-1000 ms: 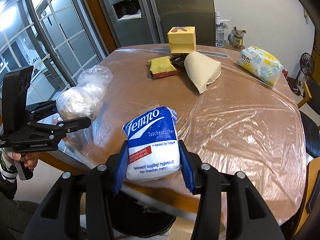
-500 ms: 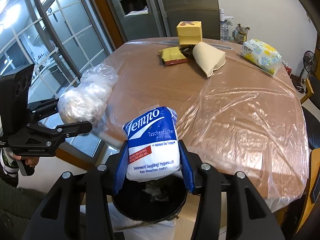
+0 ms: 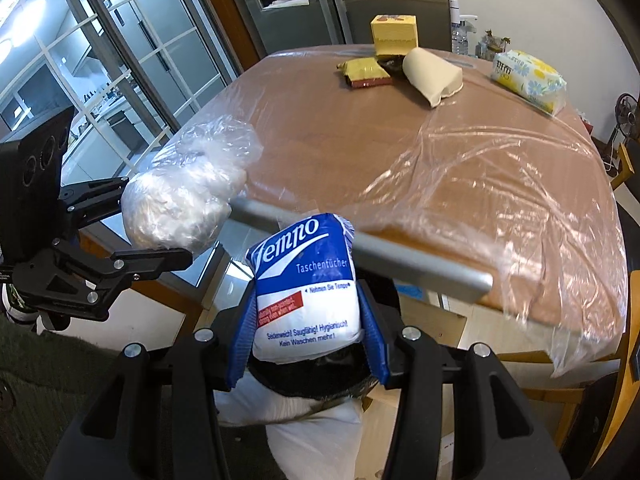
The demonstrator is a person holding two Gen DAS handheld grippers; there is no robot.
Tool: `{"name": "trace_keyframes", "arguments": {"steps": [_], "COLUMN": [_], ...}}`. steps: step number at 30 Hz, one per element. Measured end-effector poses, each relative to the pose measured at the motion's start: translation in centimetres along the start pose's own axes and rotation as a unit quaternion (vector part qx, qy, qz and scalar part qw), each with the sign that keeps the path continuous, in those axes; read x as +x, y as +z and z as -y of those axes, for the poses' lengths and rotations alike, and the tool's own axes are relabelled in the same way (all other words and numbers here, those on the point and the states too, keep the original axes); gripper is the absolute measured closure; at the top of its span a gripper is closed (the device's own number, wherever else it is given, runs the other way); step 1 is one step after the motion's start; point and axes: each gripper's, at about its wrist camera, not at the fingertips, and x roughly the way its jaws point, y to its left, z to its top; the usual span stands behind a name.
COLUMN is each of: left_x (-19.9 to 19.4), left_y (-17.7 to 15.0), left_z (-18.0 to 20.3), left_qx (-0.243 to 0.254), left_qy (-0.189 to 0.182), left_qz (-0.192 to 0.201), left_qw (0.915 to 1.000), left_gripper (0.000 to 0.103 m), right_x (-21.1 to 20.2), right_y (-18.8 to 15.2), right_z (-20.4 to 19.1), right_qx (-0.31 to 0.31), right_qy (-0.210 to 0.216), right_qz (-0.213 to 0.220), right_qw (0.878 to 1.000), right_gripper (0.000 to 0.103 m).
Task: Collect trash
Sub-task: 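Carry the bread bag and Tempo pack down over the black bin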
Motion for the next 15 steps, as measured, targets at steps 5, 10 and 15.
{"name": "trace_keyframes", "arguments": {"steps": [5, 10, 15], "left_x": [-0.1, 0.6, 1.5], "left_y": [-1.0, -2.1, -3.3], "left_z": [1.2, 1.9, 2.2], "left_qx": [0.015, 0.025, 0.028], "left_qy": [-0.007, -0.007, -0.003], "left_qz": [-0.009, -0.028, -0.047], "left_qw": [0.9998, 0.9993, 0.9985], "left_gripper": [0.041, 0.041, 0.041], "right_x": [0.2, 0.7, 1.8], "right_y": [-1.2, -2.5, -3.7], "right_z": [-0.2, -0.4, -0.3], "right_qx": [0.001, -0.001, 0.002], "right_qy": [0.0, 0.002, 0.0], "right_qz": [-0.014, -0.03, -0.052], "right_qw": [1.0, 1.0, 0.999], "right_gripper": [0.057, 0.057, 0.057]}}
